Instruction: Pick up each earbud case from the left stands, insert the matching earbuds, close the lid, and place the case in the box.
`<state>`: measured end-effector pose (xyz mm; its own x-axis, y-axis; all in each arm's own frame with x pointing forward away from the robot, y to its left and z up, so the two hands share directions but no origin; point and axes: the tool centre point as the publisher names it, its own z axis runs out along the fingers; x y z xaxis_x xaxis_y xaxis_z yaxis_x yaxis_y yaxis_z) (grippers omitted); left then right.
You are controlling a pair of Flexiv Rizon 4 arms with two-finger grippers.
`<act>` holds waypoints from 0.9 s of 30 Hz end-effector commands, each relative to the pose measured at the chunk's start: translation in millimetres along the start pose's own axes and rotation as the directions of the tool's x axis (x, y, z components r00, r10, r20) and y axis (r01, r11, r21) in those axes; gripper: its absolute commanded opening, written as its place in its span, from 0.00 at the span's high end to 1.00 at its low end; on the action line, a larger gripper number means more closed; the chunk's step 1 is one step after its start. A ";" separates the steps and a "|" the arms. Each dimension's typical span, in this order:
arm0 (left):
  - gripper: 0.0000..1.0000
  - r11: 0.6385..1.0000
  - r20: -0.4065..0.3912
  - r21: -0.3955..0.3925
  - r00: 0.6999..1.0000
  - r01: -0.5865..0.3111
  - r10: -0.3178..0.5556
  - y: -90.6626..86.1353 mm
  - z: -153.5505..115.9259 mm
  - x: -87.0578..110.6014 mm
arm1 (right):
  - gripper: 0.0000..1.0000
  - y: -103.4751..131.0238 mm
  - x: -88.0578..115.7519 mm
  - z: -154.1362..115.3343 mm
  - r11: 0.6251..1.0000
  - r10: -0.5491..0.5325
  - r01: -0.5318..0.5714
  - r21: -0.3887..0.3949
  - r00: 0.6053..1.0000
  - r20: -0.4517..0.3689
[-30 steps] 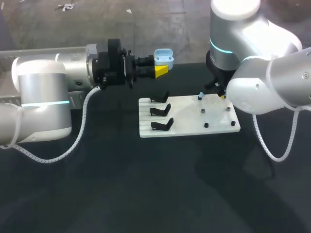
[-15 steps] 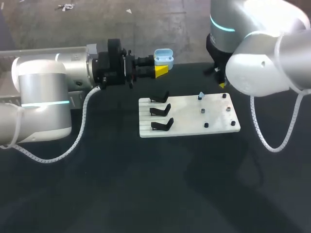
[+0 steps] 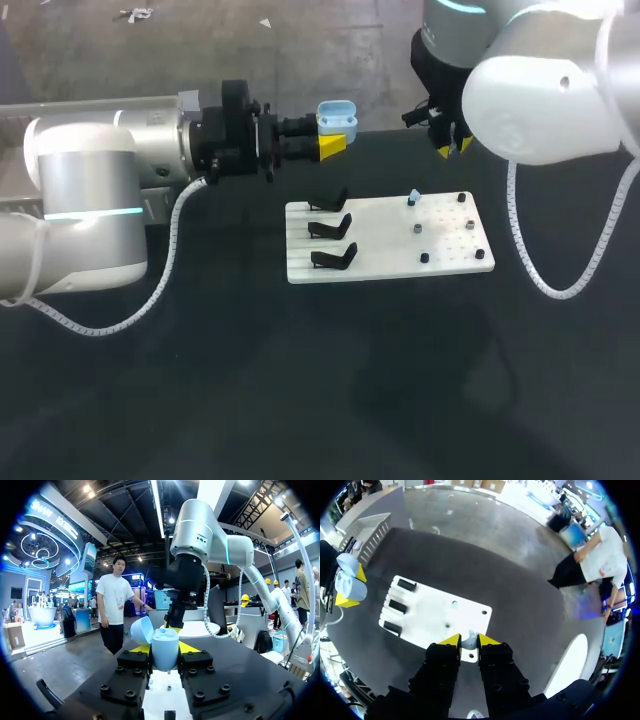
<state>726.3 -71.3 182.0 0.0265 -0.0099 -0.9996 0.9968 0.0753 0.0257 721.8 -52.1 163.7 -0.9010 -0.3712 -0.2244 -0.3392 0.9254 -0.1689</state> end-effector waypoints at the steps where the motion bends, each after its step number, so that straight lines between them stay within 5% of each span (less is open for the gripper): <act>1: 1.00 1.000 0.000 -0.005 1.000 -0.001 0.001 -1.2 0.3 -0.1 | 1.00 1.7 7.2 -6.1 1.000 0.001 -0.001 0.006 1.000 0.012; 14: 1.00 1.000 0.000 -0.005 1.000 -0.001 0.001 -1.2 0.3 -0.1 | 1.00 3.8 6.4 -7.6 0.998 0.054 -0.055 0.036 0.998 0.024; 18: 1.00 1.000 0.000 -0.005 1.000 -0.001 0.001 -1.2 0.3 -0.1 | 1.00 10.5 6.1 -18.9 0.952 0.299 -0.302 0.056 0.952 0.064; 27: 1.00 1.000 0.000 -0.005 1.000 -0.001 0.001 -1.2 0.3 -0.1 | 1.00 29.9 11.3 -37.4 0.805 0.583 -0.586 0.095 0.810 0.064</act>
<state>726.3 -71.4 182.0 0.0265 -0.0099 -0.9996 0.9968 0.0753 0.0257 698.4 -30.9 189.1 -0.9473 0.0191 -0.3198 0.0620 0.9903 -0.1245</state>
